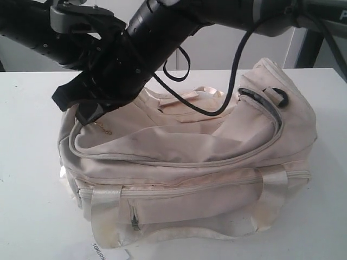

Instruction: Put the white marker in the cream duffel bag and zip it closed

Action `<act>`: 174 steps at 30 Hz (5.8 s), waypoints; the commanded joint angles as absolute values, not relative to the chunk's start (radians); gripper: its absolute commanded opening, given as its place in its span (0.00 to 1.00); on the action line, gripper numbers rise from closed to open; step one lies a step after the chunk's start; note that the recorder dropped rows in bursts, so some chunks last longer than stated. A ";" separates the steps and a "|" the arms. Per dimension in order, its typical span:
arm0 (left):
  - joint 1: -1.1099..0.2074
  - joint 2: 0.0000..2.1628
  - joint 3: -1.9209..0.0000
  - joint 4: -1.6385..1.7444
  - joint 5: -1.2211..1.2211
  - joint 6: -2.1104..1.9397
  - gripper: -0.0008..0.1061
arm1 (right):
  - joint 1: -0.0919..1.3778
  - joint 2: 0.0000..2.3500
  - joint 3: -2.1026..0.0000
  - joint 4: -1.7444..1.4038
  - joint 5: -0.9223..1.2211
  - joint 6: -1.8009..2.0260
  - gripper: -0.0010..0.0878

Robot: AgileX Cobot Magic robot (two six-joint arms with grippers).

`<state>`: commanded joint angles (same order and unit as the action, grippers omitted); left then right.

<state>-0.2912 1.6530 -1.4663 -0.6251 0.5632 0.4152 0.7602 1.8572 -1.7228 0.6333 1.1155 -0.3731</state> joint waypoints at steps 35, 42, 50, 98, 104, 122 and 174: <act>-0.291 1.653 -1.466 -0.625 0.531 0.414 0.01 | 0.739 1.782 -1.723 0.567 1.015 -0.186 0.01; -0.291 1.653 -1.466 -0.627 0.521 0.408 0.01 | 0.786 1.827 -1.721 0.589 1.016 -0.116 0.01; -0.291 1.653 -1.466 -0.627 0.515 0.396 0.01 | 0.877 1.876 -1.721 0.593 1.028 -0.082 0.01; -0.291 1.653 -1.466 -0.454 0.483 0.396 0.01 | 0.919 1.678 -1.668 0.119 1.221 -0.089 0.01; -0.291 1.653 -1.466 -0.461 0.507 0.396 0.27 | 0.919 1.678 -1.663 0.117 1.220 -0.043 0.01; -0.291 1.503 -1.465 -0.112 0.891 0.107 0.59 | 0.919 1.678 -1.663 0.119 1.191 -0.009 0.01; -0.122 1.545 -1.222 -0.654 0.838 0.424 0.06 | 0.919 1.678 -1.663 0.235 1.187 -0.071 0.01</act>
<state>-0.1218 1.5445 -1.2221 -0.6536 0.8379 0.4239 0.9188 1.6775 -1.6628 0.2353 1.1875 -0.0711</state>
